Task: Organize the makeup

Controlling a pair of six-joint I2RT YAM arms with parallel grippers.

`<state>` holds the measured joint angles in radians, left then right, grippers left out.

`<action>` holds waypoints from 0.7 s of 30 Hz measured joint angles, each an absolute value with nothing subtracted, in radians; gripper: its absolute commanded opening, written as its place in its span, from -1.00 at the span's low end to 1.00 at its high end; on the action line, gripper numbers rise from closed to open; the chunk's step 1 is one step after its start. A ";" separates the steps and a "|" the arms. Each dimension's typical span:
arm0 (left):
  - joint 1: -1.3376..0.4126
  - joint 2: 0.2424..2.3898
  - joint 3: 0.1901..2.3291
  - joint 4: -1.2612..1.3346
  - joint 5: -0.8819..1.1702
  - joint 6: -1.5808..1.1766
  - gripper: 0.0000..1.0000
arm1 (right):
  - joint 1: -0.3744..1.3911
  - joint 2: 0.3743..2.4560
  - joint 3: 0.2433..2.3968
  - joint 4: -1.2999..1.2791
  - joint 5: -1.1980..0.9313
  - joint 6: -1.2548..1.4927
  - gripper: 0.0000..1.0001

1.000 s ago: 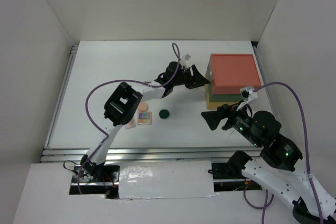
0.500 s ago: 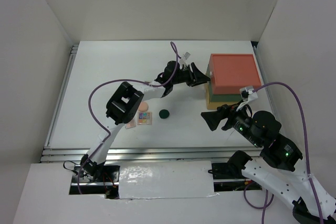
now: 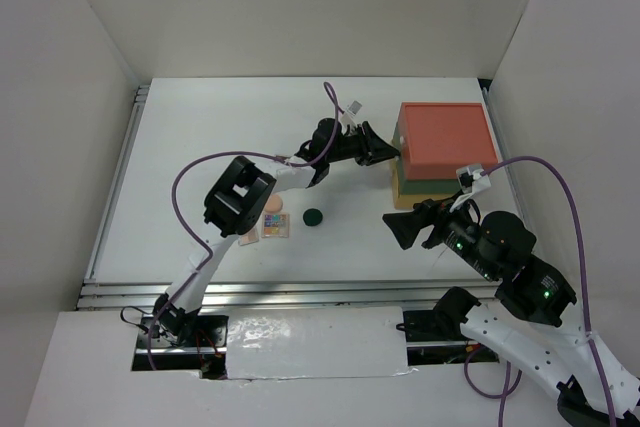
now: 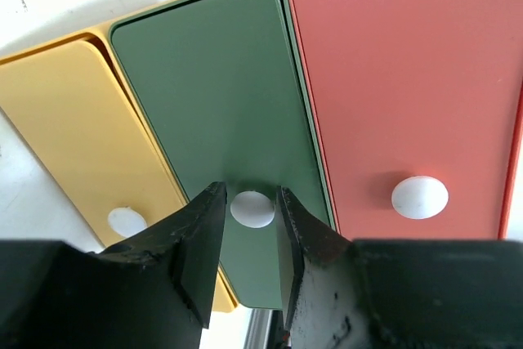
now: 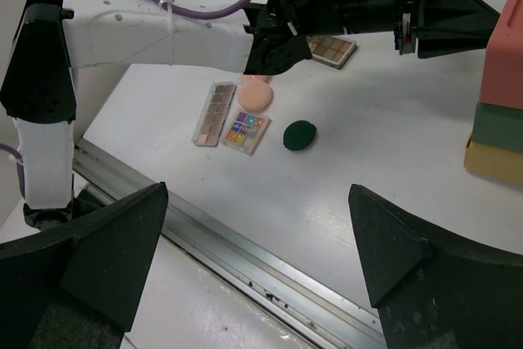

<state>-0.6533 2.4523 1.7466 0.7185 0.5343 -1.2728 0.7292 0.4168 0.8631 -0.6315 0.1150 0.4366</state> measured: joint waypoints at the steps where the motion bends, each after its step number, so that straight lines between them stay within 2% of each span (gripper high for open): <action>1: -0.653 2.452 1.747 0.720 0.535 -1.282 -0.12 | 0.729 0.417 0.863 -0.631 0.115 0.437 1.00; 8: -0.653 2.453 1.736 0.752 0.537 -1.292 0.15 | 0.729 0.424 0.863 -0.628 0.114 0.436 1.00; 17: -0.659 2.452 1.712 0.782 0.538 -1.317 -0.11 | 0.729 0.429 0.862 -0.628 0.112 0.436 1.00; 21: -0.659 2.453 1.711 0.786 0.538 -1.317 -0.29 | 0.729 0.429 0.860 -0.627 0.112 0.436 1.00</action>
